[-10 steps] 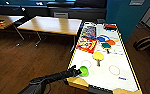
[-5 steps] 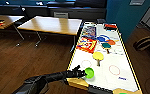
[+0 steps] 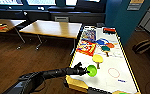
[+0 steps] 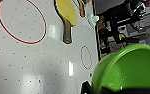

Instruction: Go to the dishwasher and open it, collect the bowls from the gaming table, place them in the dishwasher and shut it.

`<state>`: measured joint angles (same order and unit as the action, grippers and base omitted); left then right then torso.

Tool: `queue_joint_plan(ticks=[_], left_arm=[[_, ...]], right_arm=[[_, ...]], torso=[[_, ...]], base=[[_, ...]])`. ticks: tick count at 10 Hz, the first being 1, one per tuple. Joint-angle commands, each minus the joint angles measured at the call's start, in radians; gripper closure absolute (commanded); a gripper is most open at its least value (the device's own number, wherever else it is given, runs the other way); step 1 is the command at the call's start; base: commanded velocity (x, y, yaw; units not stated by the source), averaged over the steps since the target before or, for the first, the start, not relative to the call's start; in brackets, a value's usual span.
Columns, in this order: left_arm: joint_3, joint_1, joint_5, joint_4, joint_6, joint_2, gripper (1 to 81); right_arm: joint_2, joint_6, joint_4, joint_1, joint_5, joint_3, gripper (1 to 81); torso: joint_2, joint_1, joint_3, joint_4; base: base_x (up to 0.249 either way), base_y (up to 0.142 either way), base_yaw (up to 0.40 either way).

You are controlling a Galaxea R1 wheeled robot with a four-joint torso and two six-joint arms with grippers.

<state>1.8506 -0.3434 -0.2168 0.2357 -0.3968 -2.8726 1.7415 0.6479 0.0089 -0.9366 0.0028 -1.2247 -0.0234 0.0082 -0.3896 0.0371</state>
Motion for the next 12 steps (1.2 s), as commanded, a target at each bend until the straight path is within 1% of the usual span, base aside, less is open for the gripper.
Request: queue_joint_plan(ticks=[1, 3, 5, 7, 9, 10, 11, 12], left_arm=[[-0.087, 0.146, -0.027, -0.001, -0.004, 0.041, 81.1], [-0.12, 0.113, -0.027, -0.006, 0.003, 0.087, 81.1], [-0.175, 0.083, -0.026, -0.035, 0.004, 0.139, 81.1], [-0.217, 0.06, -0.021, -0.042, 0.006, 0.18, 81.1], [-0.278, 0.03, -0.019, -0.082, 0.006, 0.218, 81.1], [-0.348, 0.014, -0.009, -0.102, 0.006, 0.264, 81.1], [-0.413, -0.01, 0.02, -0.124, 0.006, 0.309, 81.1], [-0.47, -0.039, 0.03, -0.156, 0.006, 0.367, 81.1]], right_arm=[[-0.066, -0.002, -0.014, 0.057, -0.037, 0.028, 81.1], [-0.05, -0.002, -0.027, 0.041, -0.035, 0.018, 81.1], [-0.043, -0.002, -0.03, 0.04, -0.035, 0.015, 81.1], [-0.038, -0.002, -0.035, 0.04, -0.035, 0.015, 81.1], [-0.031, -0.002, -0.038, 0.025, -0.032, 0.007, 81.1], [-0.029, -0.002, -0.044, 0.014, -0.03, 0.005, 81.1], [-0.026, -0.004, -0.056, -0.005, -0.029, 0.004, 81.1], [-0.012, -0.002, -0.082, -0.023, -0.023, -0.02, 81.1]], torso=[[0.0, 0.0, 0.059, 0.0], [0.0, 0.0, 0.109, 0.0], [0.0, 0.0, 0.16, 0.0], [0.0, 0.0, 0.206, 0.0], [-0.001, -0.002, 0.182, 0.0], [-0.002, -0.002, 0.19, 0.0], [-0.002, -0.002, 0.189, 0.0], [-0.002, -0.002, 0.188, 0.0]], base=[[0.0, 0.0, 0.0], [0.0, 0.0, 0.0], [0.0, 0.0, 0.0], [0.0, 0.0, 0.0], [0.0, 0.0, 0.0], [0.0, 0.0, 0.0], [0.0, 0.0, 0.0], [0.0, 0.0, 0.0]])
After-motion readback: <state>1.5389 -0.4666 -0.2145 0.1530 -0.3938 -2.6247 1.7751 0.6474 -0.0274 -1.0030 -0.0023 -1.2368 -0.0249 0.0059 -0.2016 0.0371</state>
